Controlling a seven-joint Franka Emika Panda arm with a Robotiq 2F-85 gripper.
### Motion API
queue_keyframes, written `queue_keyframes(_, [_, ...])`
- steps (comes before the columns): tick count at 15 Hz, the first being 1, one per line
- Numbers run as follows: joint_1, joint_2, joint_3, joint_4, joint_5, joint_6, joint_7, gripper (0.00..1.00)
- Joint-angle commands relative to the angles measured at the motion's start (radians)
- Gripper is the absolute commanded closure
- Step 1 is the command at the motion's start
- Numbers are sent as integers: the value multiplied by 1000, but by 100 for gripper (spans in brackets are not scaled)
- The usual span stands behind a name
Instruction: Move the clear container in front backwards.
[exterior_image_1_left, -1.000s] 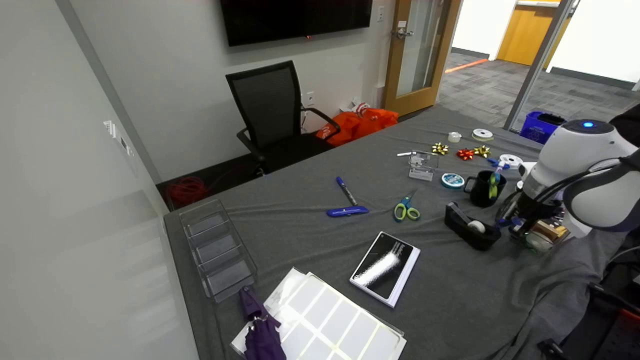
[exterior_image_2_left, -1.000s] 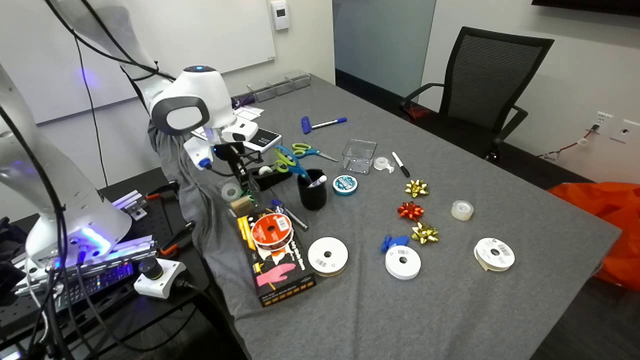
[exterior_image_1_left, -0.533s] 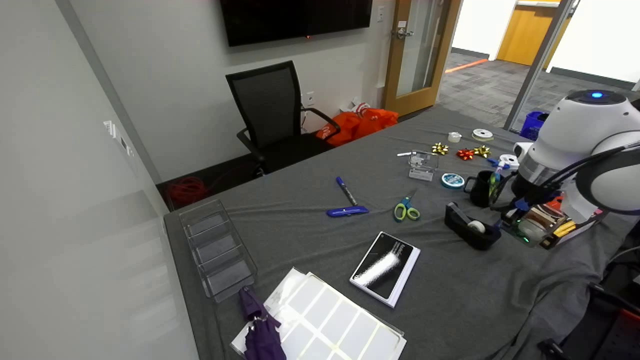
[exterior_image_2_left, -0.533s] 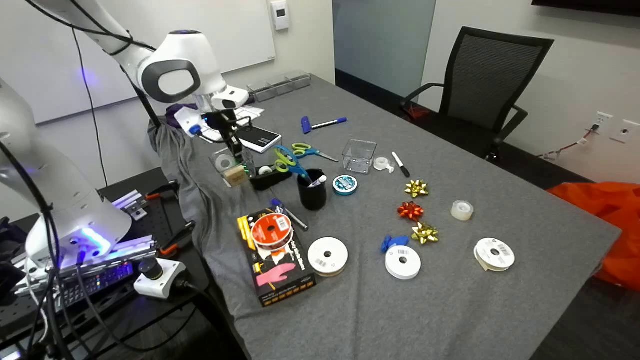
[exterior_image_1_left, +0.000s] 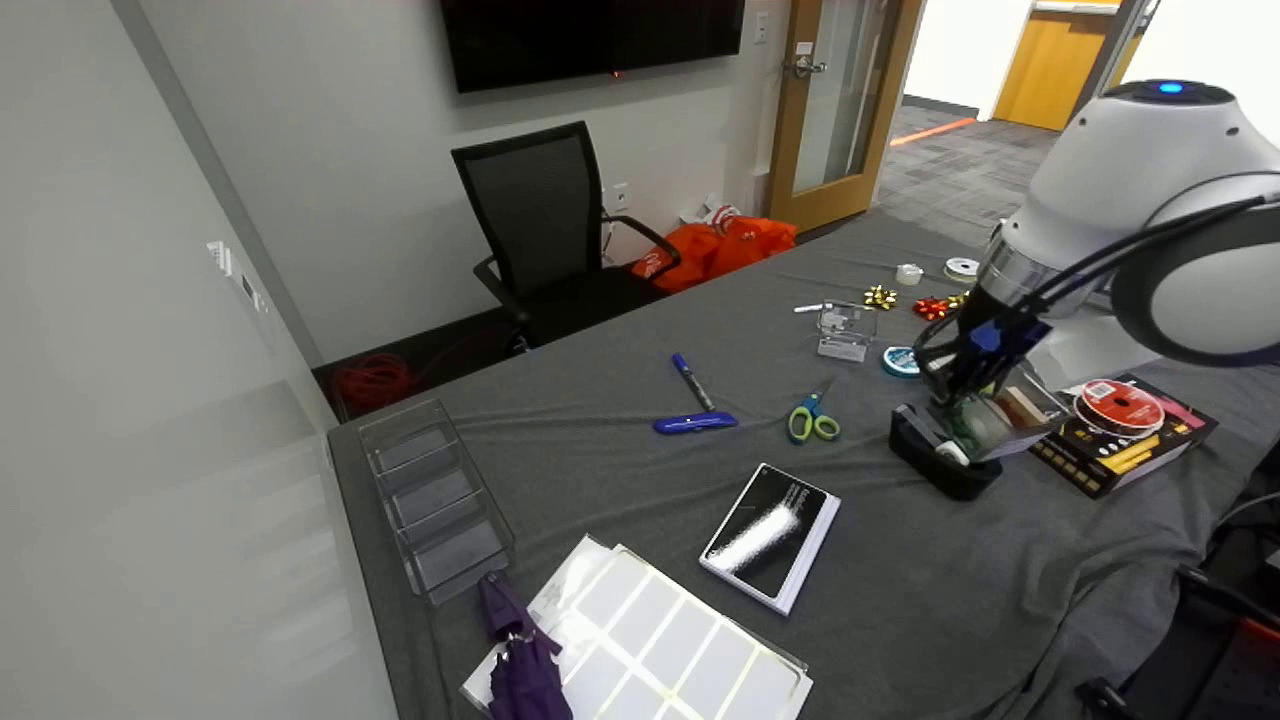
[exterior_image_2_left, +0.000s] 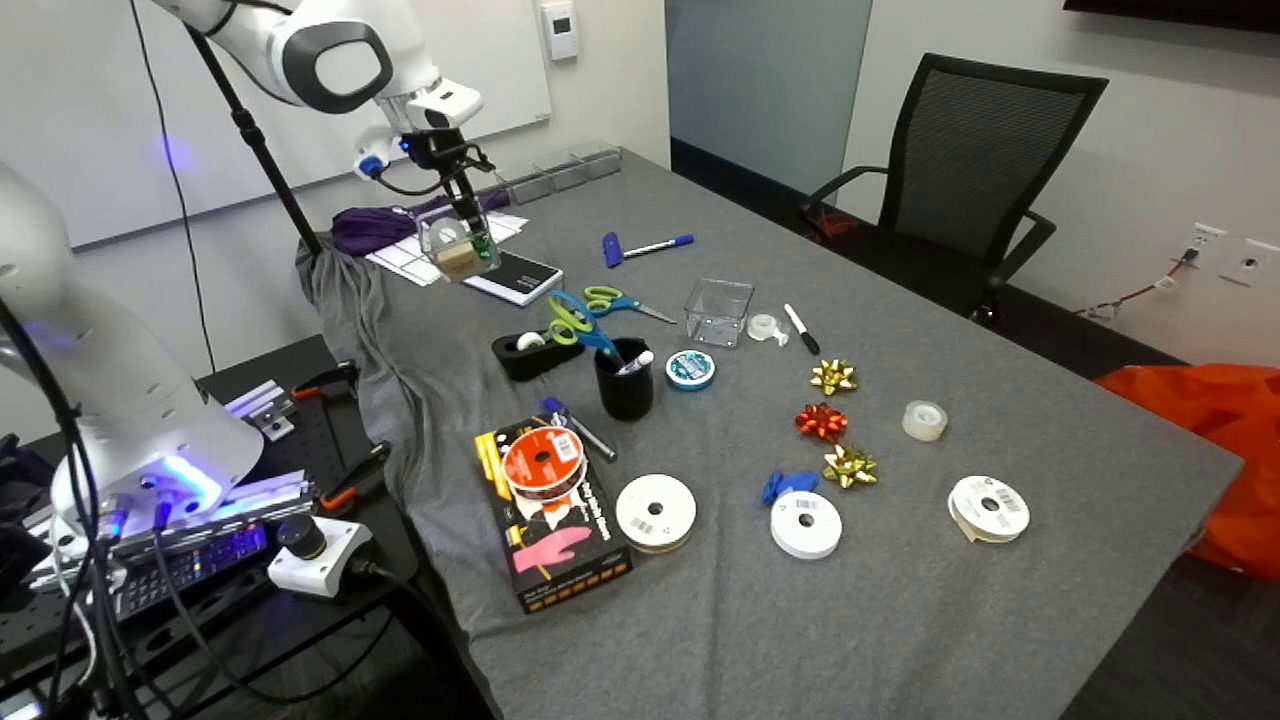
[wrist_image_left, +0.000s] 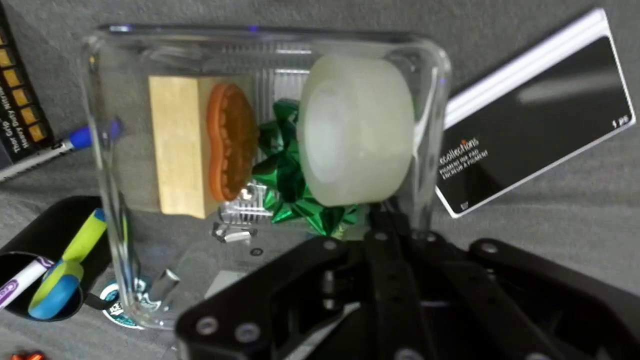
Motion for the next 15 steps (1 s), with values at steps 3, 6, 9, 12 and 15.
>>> queue_keyframes(3, [-59, 220, 13, 271, -90, -62, 292, 99])
queue_keyframes(6, [-50, 357, -45, 413, -102, -95, 413, 99])
queue_keyframes(9, [-40, 482, -93, 559, -32, -164, 486, 99])
queue_keyframes(12, [-39, 595, -125, 715, 48, -254, 561, 99])
queue_keyframes(15, [-46, 691, -139, 870, 133, -337, 652, 99])
